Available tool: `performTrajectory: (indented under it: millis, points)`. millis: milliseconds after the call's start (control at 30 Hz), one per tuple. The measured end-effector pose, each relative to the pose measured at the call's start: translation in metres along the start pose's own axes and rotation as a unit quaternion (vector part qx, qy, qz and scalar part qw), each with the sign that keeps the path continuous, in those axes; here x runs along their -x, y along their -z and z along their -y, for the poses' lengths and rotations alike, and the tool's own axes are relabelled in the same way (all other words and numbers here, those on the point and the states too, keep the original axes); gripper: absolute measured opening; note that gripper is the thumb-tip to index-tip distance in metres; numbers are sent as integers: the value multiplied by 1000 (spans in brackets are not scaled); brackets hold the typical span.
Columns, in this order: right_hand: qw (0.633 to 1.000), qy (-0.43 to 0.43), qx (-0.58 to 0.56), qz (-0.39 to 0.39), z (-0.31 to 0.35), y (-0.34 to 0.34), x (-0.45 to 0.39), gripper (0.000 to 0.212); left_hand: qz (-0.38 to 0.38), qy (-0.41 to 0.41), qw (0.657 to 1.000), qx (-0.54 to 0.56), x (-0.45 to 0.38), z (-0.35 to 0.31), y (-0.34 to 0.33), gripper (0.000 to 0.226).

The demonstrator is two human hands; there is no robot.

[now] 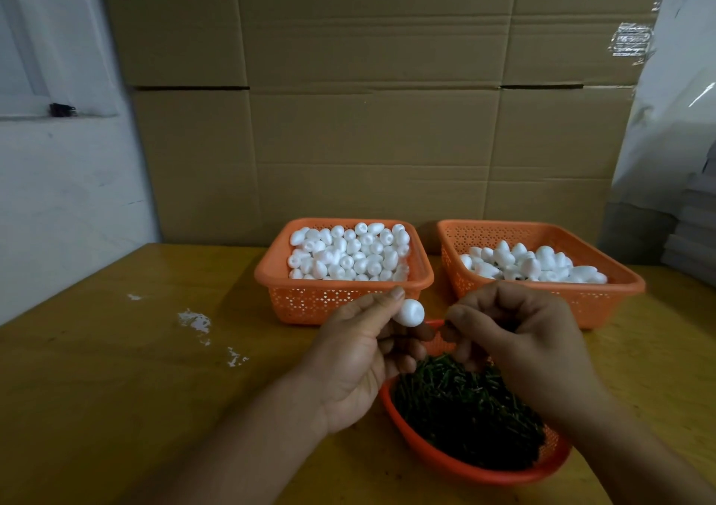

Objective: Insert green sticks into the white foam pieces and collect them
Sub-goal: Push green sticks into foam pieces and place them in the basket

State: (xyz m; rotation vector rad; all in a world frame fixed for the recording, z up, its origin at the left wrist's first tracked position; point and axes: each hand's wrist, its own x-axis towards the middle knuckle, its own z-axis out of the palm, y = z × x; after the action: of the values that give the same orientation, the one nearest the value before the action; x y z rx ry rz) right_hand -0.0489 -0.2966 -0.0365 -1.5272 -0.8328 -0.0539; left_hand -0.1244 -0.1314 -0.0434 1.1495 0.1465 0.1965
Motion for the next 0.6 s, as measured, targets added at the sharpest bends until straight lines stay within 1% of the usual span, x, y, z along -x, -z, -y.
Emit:
performTrajectory:
  millis: [67,167,267,400,500,600]
  points:
    - [998,34,-60,-8,3,-1,1,19,-4,3,1000,5,0,-1,0,30]
    - [994,74,-75,-7,4,-4,2,18,-6,12,1000,10,0,-2,-1,30]
    - [994,89,-65,-7,0,-4,2,15,-8,16,1000,12,1,-2,-1,29]
    - [993,111,-46,7,-4,-6,3,13,-5,3,1000,2,2,-3,0,33]
    - [993,117,-28,11,-6,-7,4,7,3,-6,1000,-10,2,-3,-2,31]
    - [989,144,23,8,-6,-8,6,7,7,-10,1000,-12,3,-2,-2,30]
